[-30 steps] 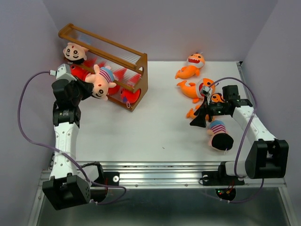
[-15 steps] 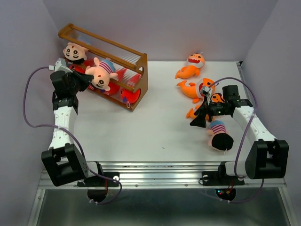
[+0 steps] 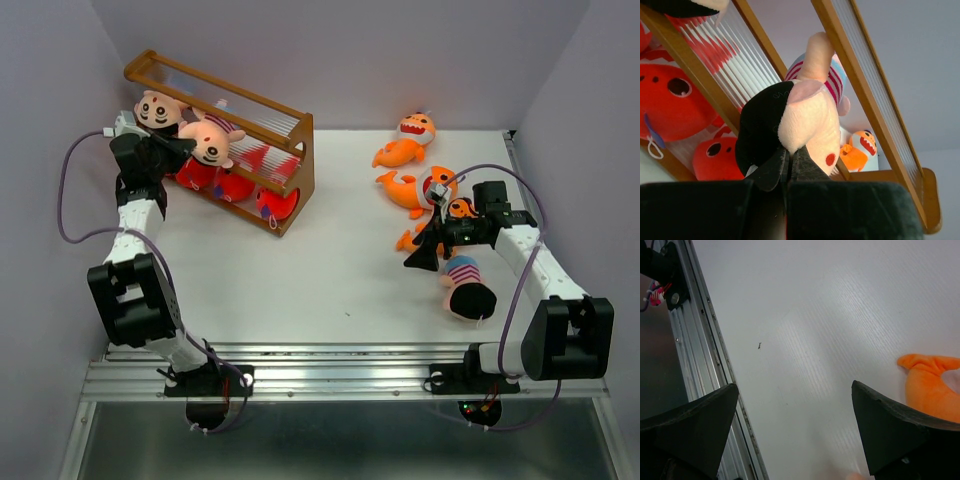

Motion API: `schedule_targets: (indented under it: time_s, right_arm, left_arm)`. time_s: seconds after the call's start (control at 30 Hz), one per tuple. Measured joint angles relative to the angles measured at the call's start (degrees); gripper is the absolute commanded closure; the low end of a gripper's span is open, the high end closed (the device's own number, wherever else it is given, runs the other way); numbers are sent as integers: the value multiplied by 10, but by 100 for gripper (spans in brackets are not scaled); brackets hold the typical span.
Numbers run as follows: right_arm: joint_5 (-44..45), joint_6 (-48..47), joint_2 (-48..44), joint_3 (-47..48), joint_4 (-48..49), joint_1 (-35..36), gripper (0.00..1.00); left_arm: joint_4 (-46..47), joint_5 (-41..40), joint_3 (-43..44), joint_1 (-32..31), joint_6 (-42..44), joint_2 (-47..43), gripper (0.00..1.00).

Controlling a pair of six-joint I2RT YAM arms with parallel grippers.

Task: Place and organize the stuffed toys onto the shelf
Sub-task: Place the stuffed toy onto shelf

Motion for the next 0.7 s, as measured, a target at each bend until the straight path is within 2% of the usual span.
schedule_targets:
  time_s: [0.23,0.7]
  right_arm:
    - [1,-2,1,0,0,0,0]
    - [4,-2,13,0,0,0,0]
  left_arm:
    - [52,-5,26,0,-48,78,100]
    - [125,-30,94,0,-116,155,100]
